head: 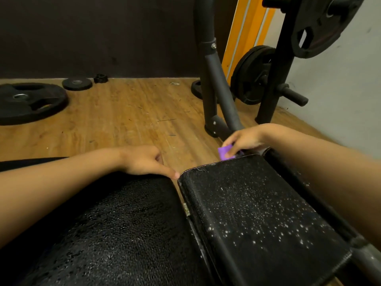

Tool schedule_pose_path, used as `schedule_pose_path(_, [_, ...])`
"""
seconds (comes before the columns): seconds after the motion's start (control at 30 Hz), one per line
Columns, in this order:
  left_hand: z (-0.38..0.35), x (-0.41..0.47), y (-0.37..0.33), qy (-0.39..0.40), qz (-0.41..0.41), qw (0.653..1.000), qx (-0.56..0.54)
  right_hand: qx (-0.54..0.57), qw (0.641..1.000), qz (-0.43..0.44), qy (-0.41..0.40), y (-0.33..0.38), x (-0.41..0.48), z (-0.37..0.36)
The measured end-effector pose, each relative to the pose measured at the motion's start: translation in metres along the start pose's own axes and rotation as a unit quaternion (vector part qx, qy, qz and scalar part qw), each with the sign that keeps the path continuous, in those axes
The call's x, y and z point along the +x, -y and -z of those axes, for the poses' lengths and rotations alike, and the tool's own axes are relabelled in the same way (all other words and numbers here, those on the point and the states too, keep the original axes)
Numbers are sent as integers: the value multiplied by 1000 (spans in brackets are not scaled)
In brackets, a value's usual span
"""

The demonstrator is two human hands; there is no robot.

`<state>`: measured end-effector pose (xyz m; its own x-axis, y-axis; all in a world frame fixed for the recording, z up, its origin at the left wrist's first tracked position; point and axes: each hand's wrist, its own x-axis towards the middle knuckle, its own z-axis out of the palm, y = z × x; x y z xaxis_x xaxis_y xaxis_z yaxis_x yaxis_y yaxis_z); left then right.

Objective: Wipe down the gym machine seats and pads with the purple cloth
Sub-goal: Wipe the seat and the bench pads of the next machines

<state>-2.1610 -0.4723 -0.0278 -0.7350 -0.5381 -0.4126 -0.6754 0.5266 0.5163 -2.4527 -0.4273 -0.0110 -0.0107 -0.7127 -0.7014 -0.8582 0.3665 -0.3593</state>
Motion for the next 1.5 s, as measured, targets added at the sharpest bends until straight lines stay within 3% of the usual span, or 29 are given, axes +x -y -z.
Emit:
schedule_pose_path(0.13, [0, 4, 2, 7, -8, 1000, 7, 33, 998, -19, -41, -15, -9, 1])
schedule_pose_path(0.23, [1, 4, 2, 10, -15, 1000, 11, 55, 995, 62, -61, 11, -14, -19])
schedule_pose_path(0.43, [-2, 6, 1, -14, -24, 999, 34, -53, 975, 201, -85, 82, -8, -55])
schedule_pose_path(0.57, [-2, 7, 0, -12, -26, 999, 36, 40, 967, 238, -82, 67, -23, -53])
schedule_pose_path(0.87, [0, 7, 1, -7, -21, 999, 24, 42, 979, 66, -188, -44, -54, 1])
schedule_pose_path(1.03, [-4, -2, -2, -83, -41, 995, 42, 70, 945, 96, -304, -47, -71, -22])
schedule_pose_path(1.13, [-6, -16, -7, -182, -41, 977, 103, 108, 940, 144, -288, -26, -97, -46])
schedule_pose_path(1.23, [-17, -36, -17, -262, -72, 962, 27, 93, 929, 173, -313, -4, -122, -75])
schedule_pose_path(1.37, [-44, -81, -46, -266, -134, 955, -14, 113, 901, 175, -381, 12, -167, -100])
schedule_pose_path(1.5, [-73, -125, -69, -255, -169, 952, -23, 161, 905, 152, -363, 20, -206, -140])
